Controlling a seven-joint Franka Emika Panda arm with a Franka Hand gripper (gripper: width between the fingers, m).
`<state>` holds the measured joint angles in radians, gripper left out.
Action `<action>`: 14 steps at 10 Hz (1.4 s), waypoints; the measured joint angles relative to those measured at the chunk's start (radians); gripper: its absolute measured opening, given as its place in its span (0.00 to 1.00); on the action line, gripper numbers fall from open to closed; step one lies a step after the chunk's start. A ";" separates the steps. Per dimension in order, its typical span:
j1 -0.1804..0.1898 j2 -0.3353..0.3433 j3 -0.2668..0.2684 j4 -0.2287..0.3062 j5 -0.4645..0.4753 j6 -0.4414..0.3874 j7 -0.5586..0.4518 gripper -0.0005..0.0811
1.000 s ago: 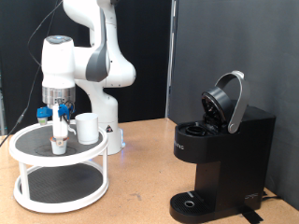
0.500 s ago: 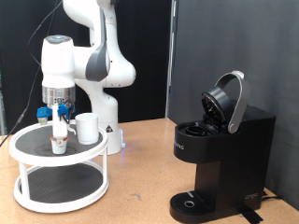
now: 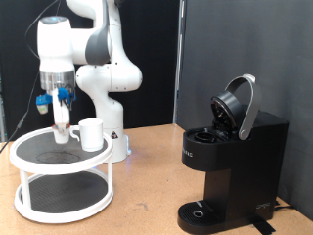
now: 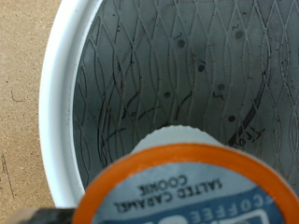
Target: Make a cup of coffee with the keurig machine
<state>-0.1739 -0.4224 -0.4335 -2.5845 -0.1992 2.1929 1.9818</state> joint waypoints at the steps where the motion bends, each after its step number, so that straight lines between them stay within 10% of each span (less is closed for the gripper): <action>1: 0.000 0.003 0.000 -0.003 0.000 0.008 0.000 0.47; 7: 0.147 -0.054 -0.072 0.096 0.549 -0.141 -0.205 0.47; 14: 0.229 -0.043 -0.110 0.162 0.857 -0.278 -0.221 0.47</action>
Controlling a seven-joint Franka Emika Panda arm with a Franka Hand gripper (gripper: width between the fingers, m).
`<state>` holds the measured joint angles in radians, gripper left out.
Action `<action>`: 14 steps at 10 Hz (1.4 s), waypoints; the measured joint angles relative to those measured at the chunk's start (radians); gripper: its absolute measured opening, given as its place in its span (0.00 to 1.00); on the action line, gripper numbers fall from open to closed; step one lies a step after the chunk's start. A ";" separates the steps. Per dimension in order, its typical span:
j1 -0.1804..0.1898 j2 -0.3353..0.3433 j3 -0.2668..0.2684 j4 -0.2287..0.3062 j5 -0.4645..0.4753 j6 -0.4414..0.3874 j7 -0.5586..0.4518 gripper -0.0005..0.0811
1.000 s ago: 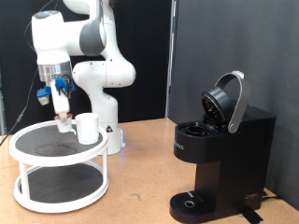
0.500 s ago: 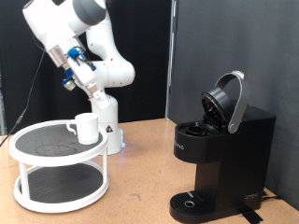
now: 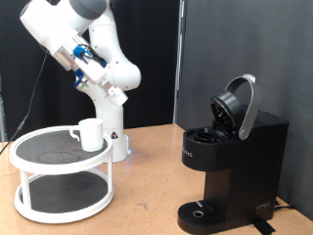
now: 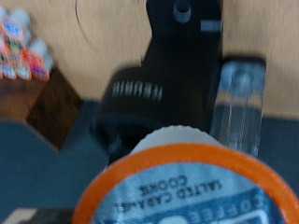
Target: Make a cup of coffee with the keurig machine
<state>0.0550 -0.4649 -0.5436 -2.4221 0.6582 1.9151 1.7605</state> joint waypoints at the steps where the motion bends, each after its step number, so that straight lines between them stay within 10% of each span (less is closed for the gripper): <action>1: 0.019 0.016 0.004 0.029 0.023 -0.045 0.028 0.47; 9: 0.106 0.170 0.146 0.184 0.035 -0.090 0.251 0.47; 14: 0.107 0.175 0.171 0.174 0.052 0.000 0.246 0.47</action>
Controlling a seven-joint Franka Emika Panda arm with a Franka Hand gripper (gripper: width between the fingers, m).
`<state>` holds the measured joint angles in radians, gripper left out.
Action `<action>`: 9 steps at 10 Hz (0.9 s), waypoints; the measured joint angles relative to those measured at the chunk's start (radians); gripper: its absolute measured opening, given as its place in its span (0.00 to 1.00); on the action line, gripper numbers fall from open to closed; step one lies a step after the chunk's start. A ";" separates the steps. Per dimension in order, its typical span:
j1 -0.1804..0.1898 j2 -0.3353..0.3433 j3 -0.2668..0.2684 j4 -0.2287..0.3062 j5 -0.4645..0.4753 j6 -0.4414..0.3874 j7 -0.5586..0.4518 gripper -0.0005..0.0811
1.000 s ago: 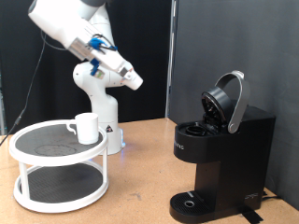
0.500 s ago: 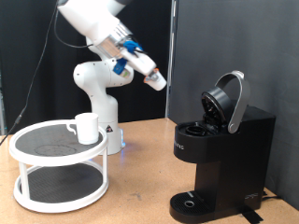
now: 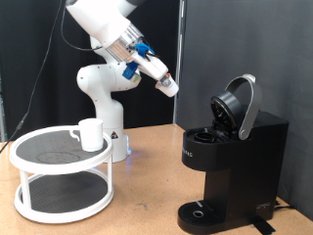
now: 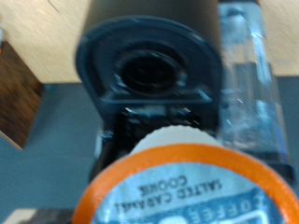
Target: Make a cup of coffee with the keurig machine
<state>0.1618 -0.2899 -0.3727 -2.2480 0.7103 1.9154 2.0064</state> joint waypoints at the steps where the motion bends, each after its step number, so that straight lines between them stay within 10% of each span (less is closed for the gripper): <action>1: 0.002 0.008 0.026 -0.005 -0.001 0.041 0.011 0.47; 9: 0.025 0.037 0.117 -0.015 0.027 0.084 0.031 0.47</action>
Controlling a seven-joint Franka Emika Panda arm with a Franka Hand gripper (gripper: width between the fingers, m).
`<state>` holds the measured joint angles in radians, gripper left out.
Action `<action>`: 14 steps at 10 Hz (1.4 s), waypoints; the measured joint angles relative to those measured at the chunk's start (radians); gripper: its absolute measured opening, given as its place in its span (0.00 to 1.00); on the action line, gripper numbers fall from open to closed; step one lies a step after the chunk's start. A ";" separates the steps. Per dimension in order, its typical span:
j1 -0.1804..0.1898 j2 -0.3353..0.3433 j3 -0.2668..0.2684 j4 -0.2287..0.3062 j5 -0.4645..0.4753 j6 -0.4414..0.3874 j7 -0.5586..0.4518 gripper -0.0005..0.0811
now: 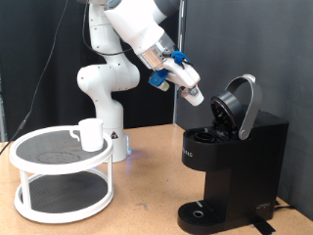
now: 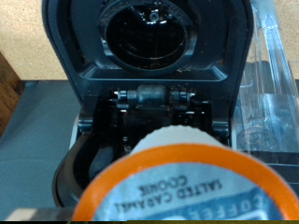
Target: Make a cup of coffee with the keurig machine
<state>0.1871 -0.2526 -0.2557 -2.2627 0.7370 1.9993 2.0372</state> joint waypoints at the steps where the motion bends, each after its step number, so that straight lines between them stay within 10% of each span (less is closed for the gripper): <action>1: -0.001 0.000 -0.004 0.000 0.000 -0.009 -0.004 0.47; 14: 0.009 0.166 0.060 0.014 0.001 0.110 -0.010 0.47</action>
<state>0.1963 -0.0867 -0.1959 -2.2489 0.7381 2.1095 2.0271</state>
